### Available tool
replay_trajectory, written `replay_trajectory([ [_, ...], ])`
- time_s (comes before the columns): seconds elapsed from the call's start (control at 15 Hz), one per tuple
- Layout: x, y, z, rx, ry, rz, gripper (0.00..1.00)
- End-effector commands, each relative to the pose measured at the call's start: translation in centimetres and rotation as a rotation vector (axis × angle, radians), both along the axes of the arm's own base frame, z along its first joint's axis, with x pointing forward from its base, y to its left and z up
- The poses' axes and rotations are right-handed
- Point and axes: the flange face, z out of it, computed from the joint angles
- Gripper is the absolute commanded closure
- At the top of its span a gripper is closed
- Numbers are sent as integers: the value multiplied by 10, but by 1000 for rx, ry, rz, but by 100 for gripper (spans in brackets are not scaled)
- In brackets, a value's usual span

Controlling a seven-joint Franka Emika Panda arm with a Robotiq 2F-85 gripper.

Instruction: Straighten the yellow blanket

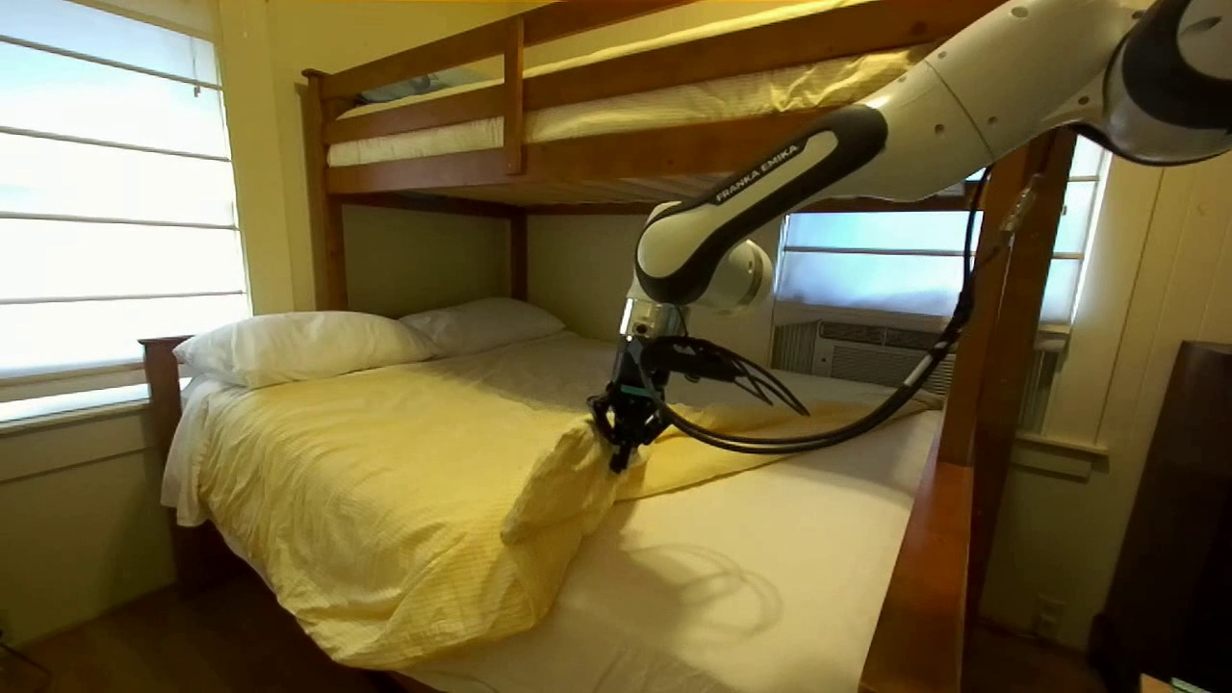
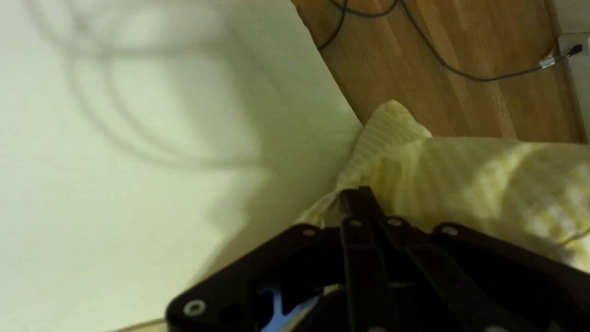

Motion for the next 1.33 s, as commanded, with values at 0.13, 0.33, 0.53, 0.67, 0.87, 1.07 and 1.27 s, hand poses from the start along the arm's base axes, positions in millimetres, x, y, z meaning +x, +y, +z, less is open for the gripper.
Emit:
replay_trajectory([
  [0.13, -105, -26, 11, -40, 126, -278, 100],
  [0.33, -158, -37, 7, -53, 242, -406, 100],
  [0.53, -212, -49, 4, -79, 339, -548, 100],
  [0.67, -248, -61, 4, -107, 402, -644, 100],
  [0.87, -297, -80, 10, -136, 483, -745, 100],
  [1.07, -281, -79, 6, -115, 498, -713, 99],
  [1.27, -290, -79, 10, -115, 486, -727, 99],
])
